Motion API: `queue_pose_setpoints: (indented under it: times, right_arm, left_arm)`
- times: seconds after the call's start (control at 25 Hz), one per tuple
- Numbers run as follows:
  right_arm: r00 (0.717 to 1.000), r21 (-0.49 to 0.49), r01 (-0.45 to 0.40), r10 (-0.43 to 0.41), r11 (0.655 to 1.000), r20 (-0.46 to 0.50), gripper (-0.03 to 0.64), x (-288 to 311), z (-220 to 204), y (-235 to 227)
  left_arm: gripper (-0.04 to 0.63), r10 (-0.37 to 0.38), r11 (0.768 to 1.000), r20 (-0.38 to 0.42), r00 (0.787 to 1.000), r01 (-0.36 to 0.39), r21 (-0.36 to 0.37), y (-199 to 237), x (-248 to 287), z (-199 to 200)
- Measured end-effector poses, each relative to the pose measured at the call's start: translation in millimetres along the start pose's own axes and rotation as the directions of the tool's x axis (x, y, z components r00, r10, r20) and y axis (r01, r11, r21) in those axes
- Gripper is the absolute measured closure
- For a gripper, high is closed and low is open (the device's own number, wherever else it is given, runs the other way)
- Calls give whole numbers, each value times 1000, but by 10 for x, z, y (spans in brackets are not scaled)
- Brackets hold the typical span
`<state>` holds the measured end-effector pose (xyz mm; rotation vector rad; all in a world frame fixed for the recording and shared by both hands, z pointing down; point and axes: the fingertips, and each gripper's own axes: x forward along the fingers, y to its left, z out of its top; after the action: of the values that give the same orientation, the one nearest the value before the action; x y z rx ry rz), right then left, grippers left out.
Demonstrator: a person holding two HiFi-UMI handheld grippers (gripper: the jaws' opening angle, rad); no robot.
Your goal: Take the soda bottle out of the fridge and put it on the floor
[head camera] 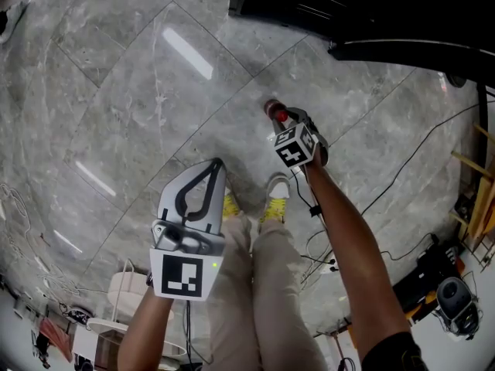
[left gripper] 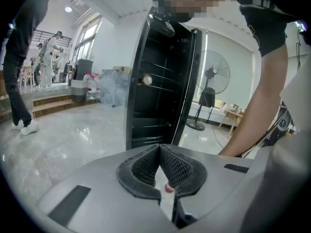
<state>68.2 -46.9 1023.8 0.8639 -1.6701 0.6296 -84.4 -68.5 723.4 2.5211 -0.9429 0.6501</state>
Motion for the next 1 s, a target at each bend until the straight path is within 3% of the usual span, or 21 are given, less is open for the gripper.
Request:
queue_pose_setpoints:
  times: [1.0]
  right_arm:
    - [998, 152, -3, -7, 988, 67, 482, 40, 74, -26]
  left_arm:
    - [578, -36, 999, -15, 999, 36, 2, -149, 54, 22]
